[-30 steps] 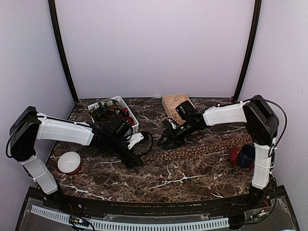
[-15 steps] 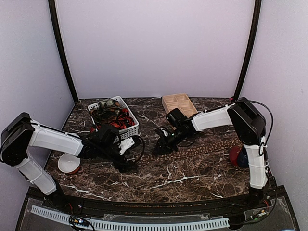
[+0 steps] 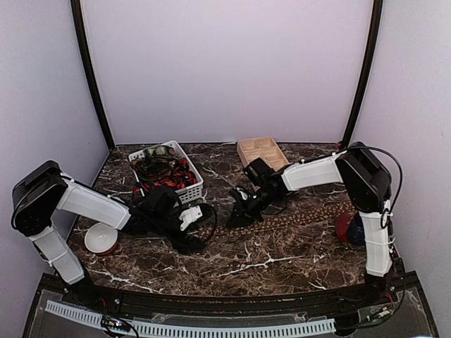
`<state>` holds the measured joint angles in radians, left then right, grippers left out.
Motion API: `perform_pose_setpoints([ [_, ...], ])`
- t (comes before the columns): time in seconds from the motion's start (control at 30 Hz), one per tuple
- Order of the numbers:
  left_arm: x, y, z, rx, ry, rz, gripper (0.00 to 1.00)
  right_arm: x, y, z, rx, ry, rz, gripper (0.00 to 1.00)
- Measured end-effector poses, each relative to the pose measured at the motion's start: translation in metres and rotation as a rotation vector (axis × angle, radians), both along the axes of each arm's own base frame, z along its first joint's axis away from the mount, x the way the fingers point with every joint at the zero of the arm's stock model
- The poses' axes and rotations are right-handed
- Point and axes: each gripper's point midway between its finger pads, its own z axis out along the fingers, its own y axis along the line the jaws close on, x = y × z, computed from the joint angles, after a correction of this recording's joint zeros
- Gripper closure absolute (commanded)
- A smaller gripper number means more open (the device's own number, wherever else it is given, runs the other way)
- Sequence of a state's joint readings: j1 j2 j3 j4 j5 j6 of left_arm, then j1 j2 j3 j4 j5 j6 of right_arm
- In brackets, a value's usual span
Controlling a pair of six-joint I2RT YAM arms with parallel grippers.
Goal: Roll the ties
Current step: Pick up the tie from the center of the board.
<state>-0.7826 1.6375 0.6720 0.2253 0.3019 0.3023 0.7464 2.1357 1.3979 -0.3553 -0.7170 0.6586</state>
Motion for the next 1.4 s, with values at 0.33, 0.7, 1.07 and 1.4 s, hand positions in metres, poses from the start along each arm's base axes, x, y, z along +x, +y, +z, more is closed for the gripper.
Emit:
perform_pose_setpoints([
  [0.33, 0.003, -0.005, -0.013, -0.009, 0.002, -0.029, 0.38, -0.003, -0.005, -0.005, -0.026, -0.004, 0.006, 0.97],
  [0.7, 0.002, -0.011, -0.011, -0.037, 0.006, -0.057, 0.69, -0.006, -0.01, -0.012, -0.041, -0.011, 0.021, 0.97],
  [1.07, 0.001, -0.016, 0.059, -0.17, -0.069, -0.054, 0.76, -0.01, 0.004, -0.013, -0.032, -0.017, 0.066, 0.97],
  [1.4, -0.003, -0.022, 0.058, -0.214, 0.012, -0.029, 0.79, -0.012, 0.027, -0.01, 0.0, -0.02, 0.115, 0.9],
])
